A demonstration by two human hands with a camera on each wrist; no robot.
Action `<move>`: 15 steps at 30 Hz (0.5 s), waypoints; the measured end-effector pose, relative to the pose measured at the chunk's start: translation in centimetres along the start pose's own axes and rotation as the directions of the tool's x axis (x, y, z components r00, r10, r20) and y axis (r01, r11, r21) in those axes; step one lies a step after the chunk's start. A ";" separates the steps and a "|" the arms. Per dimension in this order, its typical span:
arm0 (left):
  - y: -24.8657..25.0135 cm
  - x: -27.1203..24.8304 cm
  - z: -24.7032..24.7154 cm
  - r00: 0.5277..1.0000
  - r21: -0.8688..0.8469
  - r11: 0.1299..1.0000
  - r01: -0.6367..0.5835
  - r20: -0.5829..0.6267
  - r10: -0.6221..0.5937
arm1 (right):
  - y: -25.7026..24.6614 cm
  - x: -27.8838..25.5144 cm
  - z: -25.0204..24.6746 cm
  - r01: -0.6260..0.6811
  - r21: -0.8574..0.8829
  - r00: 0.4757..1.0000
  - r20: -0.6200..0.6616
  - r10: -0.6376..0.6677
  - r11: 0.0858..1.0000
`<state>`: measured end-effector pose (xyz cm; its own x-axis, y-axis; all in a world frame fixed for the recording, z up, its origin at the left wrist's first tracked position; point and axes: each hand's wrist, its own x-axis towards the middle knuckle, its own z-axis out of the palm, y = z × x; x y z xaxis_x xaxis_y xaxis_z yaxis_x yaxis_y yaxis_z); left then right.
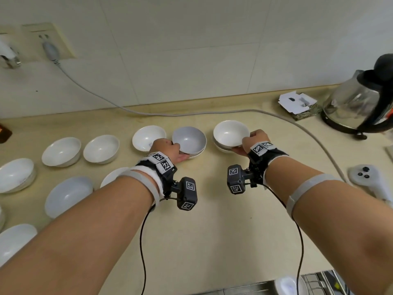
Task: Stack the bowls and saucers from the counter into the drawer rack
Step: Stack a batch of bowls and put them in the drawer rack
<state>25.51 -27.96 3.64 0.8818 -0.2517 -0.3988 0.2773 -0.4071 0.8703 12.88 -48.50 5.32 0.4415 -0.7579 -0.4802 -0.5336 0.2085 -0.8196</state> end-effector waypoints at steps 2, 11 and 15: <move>-0.2 0.2 0.0 1.000 0.050 0.998 0.027 0.010 -0.028 | -0.3 -0.6 0.0 -0.004 -0.029 1.000 0.026 0.005 1.000; 0.0 -0.4 0.5 0.999 -0.058 0.998 0.029 -0.039 -0.031 | 0.2 -0.1 0.2 0.002 -0.054 1.000 0.020 -0.001 0.999; 0.1 -0.8 0.7 0.996 -0.052 0.995 0.084 -0.006 -0.084 | 0.3 0.2 0.6 -0.040 -0.071 0.997 0.069 0.045 0.997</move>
<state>24.55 -28.41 3.86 0.8575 -0.2113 -0.4691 0.3698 -0.3808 0.8475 13.23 -48.19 4.78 0.4658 -0.7034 -0.5369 -0.6005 0.1943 -0.7756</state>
